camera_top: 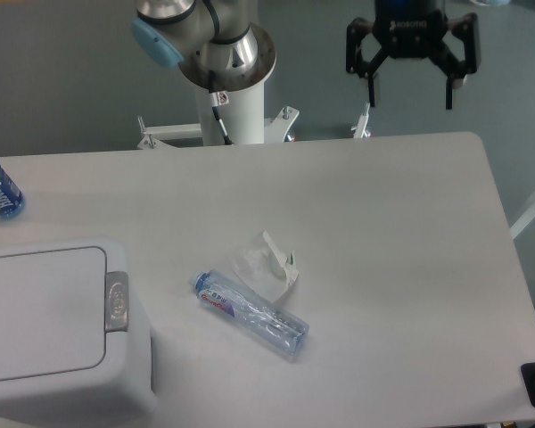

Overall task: Open the trash can
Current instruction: 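Move the open gripper from its raised pose toward the table center, then swing the open gripper over to the trash can's silver lid button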

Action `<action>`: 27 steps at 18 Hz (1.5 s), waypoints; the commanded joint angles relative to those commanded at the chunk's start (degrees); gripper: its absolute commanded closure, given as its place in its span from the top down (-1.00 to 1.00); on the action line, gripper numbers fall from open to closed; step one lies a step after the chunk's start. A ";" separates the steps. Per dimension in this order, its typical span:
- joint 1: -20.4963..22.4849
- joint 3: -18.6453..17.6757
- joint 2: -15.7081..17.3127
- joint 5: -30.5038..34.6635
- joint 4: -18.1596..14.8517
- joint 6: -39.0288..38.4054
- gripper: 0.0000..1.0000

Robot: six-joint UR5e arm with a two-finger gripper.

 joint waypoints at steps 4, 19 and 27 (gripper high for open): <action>-4.74 0.44 -1.76 2.11 0.18 -7.29 1.00; -23.55 6.24 -14.15 1.68 9.75 -51.77 1.00; -27.60 6.33 -15.30 -1.22 13.10 -58.46 1.00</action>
